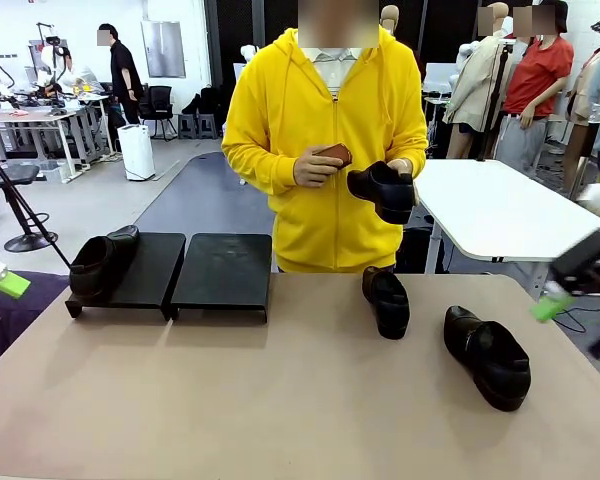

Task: Organize the shoes by placing them on the stand.
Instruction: Pick up one Shoe and place it in the middle of the table.

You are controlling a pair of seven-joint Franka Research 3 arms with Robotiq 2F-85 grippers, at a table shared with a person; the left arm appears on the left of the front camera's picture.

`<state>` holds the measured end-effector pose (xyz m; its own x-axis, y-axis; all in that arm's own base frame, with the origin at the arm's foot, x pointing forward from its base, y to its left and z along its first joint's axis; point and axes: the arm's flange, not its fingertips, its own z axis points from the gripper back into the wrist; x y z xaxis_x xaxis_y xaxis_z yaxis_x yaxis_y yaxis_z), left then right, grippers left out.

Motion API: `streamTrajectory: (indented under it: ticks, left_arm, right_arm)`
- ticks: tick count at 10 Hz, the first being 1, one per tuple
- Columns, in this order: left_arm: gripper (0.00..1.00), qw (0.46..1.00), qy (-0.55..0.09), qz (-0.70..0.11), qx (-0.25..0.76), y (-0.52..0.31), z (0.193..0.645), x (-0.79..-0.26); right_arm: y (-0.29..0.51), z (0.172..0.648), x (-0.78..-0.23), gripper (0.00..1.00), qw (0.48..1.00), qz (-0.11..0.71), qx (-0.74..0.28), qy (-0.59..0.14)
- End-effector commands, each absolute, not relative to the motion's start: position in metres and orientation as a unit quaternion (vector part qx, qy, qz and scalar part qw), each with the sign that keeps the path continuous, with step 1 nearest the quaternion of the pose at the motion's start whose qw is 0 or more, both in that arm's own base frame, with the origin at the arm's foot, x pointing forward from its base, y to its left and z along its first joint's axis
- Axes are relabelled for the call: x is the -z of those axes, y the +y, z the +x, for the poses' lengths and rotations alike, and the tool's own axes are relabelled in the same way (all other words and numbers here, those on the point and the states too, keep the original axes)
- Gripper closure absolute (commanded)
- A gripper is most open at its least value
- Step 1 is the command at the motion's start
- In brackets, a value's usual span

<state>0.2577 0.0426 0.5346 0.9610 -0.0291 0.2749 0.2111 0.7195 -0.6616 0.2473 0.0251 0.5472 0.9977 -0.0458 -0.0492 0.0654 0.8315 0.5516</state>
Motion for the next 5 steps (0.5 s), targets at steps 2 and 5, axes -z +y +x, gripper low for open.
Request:
streamTrajectory:
  ticks: [2,5]
  left_arm:
    - [0.0,0.914,-0.126,-0.378,0.072,0.045,0.257,-0.535]
    - [0.0,0.914,-0.126,-0.378,0.072,0.045,0.257,-0.535]
  right_arm:
    - [0.001,0.279,-0.557,0.0,0.954,0.298,0.028,0.029]
    - [-0.063,0.168,-0.585,0.0,0.939,0.324,0.112,-0.036]
